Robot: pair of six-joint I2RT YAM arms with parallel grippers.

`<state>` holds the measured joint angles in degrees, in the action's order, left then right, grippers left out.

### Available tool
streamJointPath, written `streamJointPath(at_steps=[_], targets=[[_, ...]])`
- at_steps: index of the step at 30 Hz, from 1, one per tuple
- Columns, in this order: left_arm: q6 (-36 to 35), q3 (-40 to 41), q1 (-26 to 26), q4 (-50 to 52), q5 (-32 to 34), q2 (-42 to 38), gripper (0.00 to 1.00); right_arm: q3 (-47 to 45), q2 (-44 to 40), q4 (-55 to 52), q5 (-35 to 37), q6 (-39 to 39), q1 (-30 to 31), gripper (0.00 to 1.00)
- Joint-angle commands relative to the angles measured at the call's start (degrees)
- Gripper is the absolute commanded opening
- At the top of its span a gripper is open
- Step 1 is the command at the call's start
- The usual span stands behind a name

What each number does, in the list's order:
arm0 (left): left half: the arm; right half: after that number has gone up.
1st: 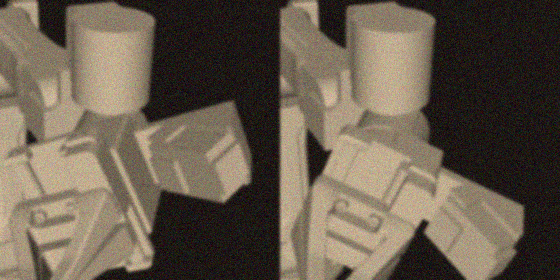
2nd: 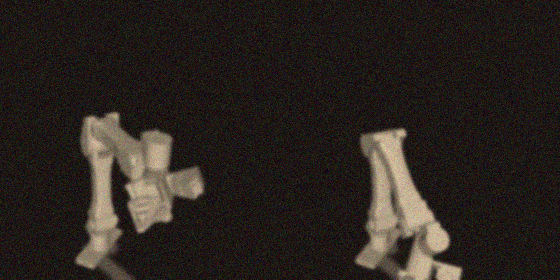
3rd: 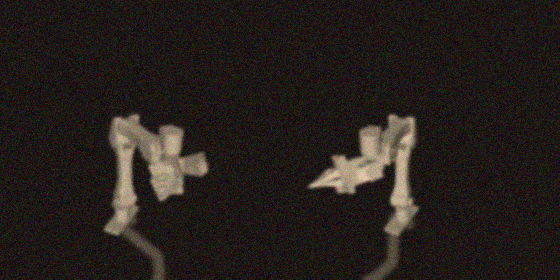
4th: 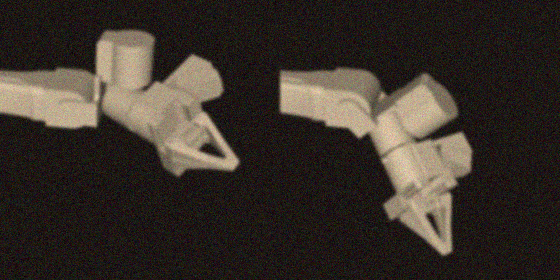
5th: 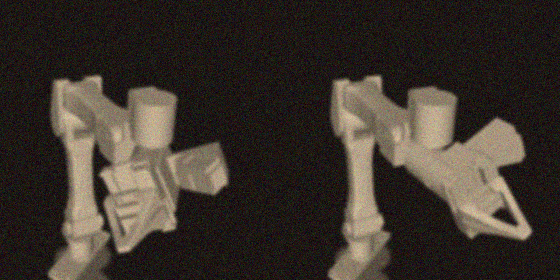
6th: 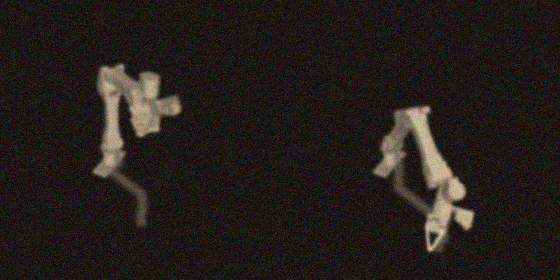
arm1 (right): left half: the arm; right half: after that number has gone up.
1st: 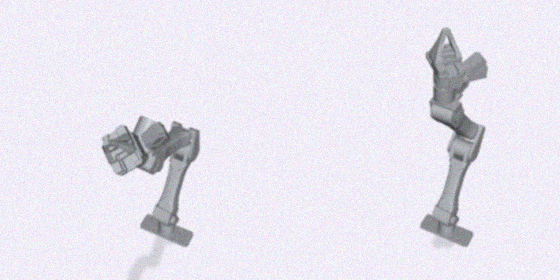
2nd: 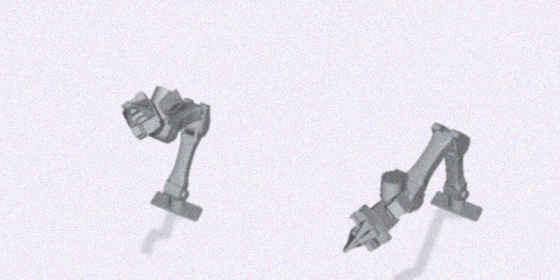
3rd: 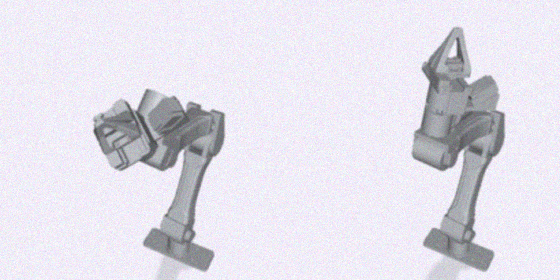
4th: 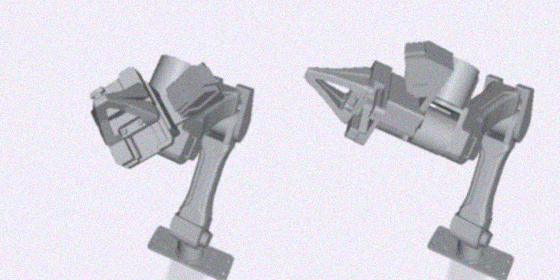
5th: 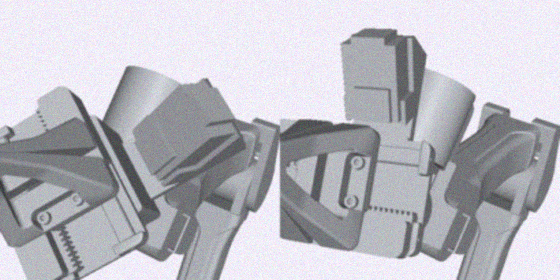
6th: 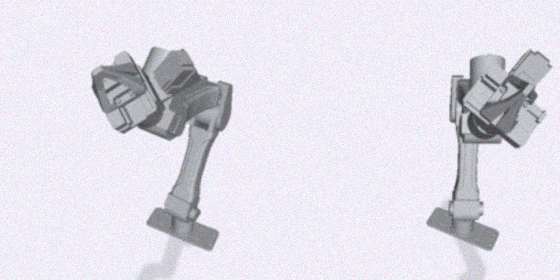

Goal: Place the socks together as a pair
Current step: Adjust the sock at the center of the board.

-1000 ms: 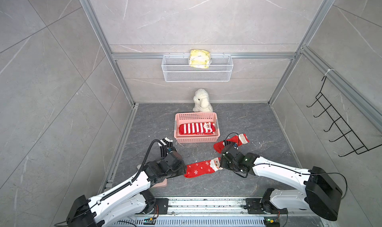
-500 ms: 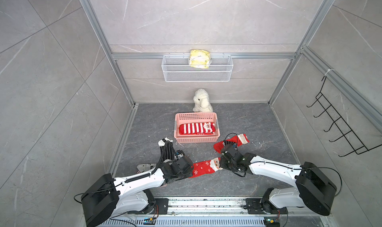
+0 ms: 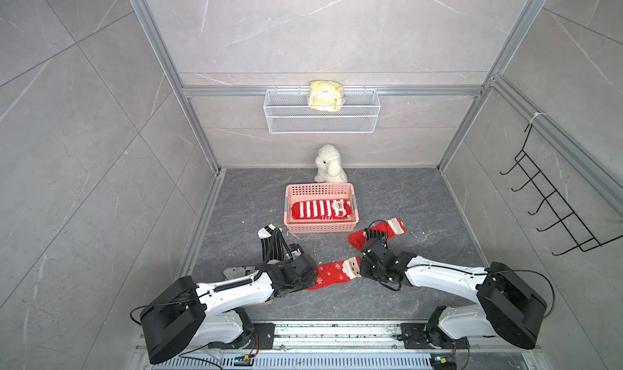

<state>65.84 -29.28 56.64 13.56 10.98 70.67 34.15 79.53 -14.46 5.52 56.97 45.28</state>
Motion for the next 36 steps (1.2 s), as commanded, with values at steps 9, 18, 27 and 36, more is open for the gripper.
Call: streamJointPath(at_steps=[9,18,27,36], targets=[[-0.2,-0.5,0.1,-0.2,4.6,1.7,0.41,-0.8,1.0,1.8,-0.8,0.0,-0.2,0.13],[-3.3,-2.6,-1.2,1.1,7.0,3.8,0.41,-7.3,-4.6,2.9,0.3,9.5,4.3,0.00],[-5.0,-3.0,-2.4,0.5,4.9,3.4,0.40,-4.3,-8.6,-4.7,6.1,10.5,7.7,0.29],[-5.9,-2.4,-2.4,3.2,4.4,-3.4,0.40,3.9,-12.9,-14.8,14.0,5.0,6.7,0.43]])
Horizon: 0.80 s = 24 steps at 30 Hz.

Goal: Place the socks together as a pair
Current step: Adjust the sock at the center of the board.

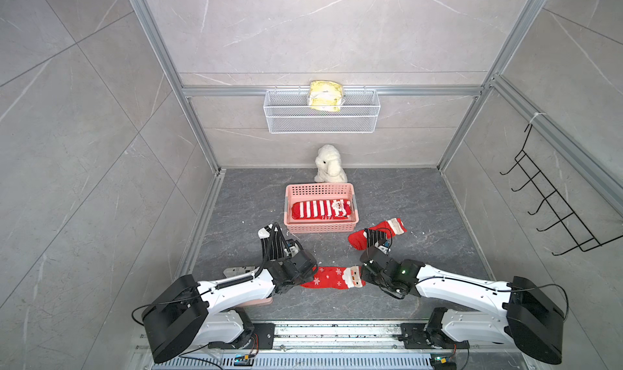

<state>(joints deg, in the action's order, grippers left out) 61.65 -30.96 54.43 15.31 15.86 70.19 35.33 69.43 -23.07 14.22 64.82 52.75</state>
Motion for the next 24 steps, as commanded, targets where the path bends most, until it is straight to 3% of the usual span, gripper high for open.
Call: streamJointPath(at_steps=[1,9,15,17,20,21,24], targets=[[-2.3,-0.8,-0.2,1.5,-0.8,-3.7,0.40,3.3,-3.8,-6.9,5.7,-3.7,-1.6,0.43],[-11.3,-7.3,-0.2,7.2,-2.4,-6.4,0.43,7.6,-6.9,-10.4,6.3,-12.5,-14.2,0.45],[-22.6,-21.0,-0.3,17.7,-1.8,-3.8,0.51,8.4,-4.2,-6.4,-2.2,-18.1,-29.9,0.45],[-25.3,-24.0,-0.3,19.8,-1.2,-2.8,0.63,8.4,-2.2,-4.6,-5.5,-18.9,-34.4,0.45],[-29.3,-27.4,-0.7,21.3,-0.5,-1.6,0.95,8.6,2.3,-2.2,-9.8,-19.1,-40.8,0.43],[-30.4,-28.0,-1.0,21.2,-1.0,-1.3,0.99,8.8,4.0,-1.2,-11.1,-19.2,-42.5,0.42],[-35.9,-28.4,-1.6,19.2,-1.2,-1.1,0.99,8.9,8.1,1.6,-12.6,-19.2,-46.4,0.42]])
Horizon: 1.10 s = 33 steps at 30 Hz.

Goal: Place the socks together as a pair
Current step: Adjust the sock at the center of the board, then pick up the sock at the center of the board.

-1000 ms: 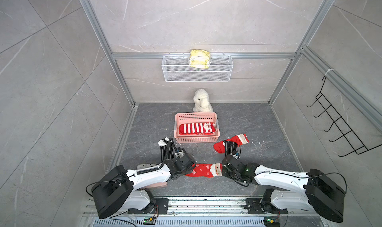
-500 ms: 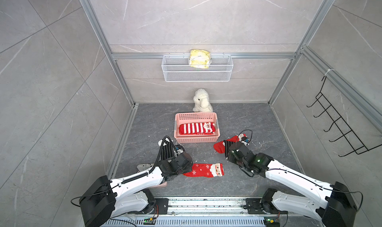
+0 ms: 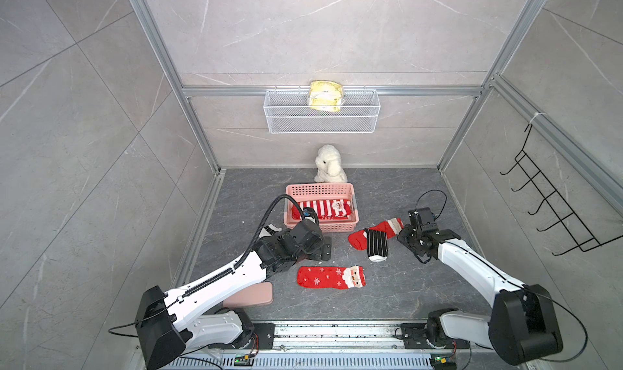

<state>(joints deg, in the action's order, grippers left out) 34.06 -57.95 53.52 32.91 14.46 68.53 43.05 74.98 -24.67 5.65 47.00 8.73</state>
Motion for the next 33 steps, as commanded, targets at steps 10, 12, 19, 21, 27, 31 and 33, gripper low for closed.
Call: streamJointPath(at_steps=[10,12,19,21,27,31,33], targets=[[-12.8,4.3,-2.2,-4.5,-3.5,-1.2,0.99,2.2,11.7,10.9,-5.9,0.8,-6.5,0.41],[-12.9,3.8,-2.2,-3.4,-3.3,-0.3,0.99,2.8,13.0,11.5,-6.1,0.9,-6.6,0.40],[-13.2,2.0,-2.2,-1.6,-8.1,3.1,1.00,3.7,15.6,14.1,-6.0,1.5,-6.9,0.39],[-13.1,2.2,-2.1,-2.0,-9.0,3.3,0.99,4.6,16.9,14.0,-6.1,1.5,-7.0,0.39],[-13.0,2.9,-2.2,-2.8,-9.2,2.7,0.99,5.0,18.9,15.8,-6.2,2.0,-7.3,0.37],[-13.3,3.4,-2.1,-3.2,-9.6,2.5,0.99,5.3,20.1,16.7,-6.3,2.5,-7.5,0.36],[-13.5,3.3,-2.1,-3.1,-9.7,2.6,0.99,5.0,20.7,17.3,-6.3,2.8,-7.6,0.35]])
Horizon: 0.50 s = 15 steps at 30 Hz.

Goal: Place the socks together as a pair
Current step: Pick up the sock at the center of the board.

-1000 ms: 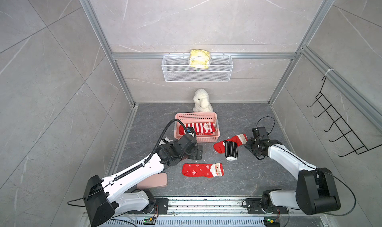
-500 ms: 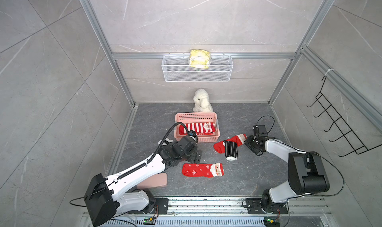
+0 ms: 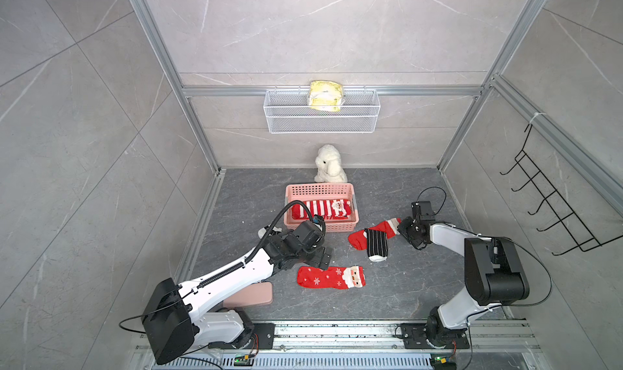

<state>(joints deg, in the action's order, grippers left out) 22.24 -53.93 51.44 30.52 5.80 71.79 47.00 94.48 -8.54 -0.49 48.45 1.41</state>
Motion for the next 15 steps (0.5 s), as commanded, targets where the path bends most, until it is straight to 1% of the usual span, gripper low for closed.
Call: streamJointPath(at_steps=[1,2,5,7,8,15], targets=[[-1.6,-0.7,0.0,-0.7,-1.1,-0.6,0.99,0.9,1.6,1.6,-0.2,1.6,-0.3,0.34],[-1.6,-0.7,0.0,-0.7,-0.9,-0.8,0.99,0.7,2.0,1.9,-0.2,1.9,-0.3,0.33],[-1.6,-0.7,0.0,-0.6,-1.4,-0.9,1.00,0.5,2.9,2.6,-0.1,2.2,-0.3,0.22],[-1.6,-0.6,0.0,-0.9,-1.6,-1.0,1.00,0.4,3.2,3.5,-1.2,2.0,-0.3,0.05],[-1.5,-0.6,0.0,-0.9,-1.6,-1.0,1.00,0.4,3.2,3.7,-1.7,1.9,-0.2,0.00],[-1.7,-0.1,0.0,-1.4,-1.5,-1.0,1.00,2.4,-0.8,4.0,-4.8,1.3,0.0,0.00]])
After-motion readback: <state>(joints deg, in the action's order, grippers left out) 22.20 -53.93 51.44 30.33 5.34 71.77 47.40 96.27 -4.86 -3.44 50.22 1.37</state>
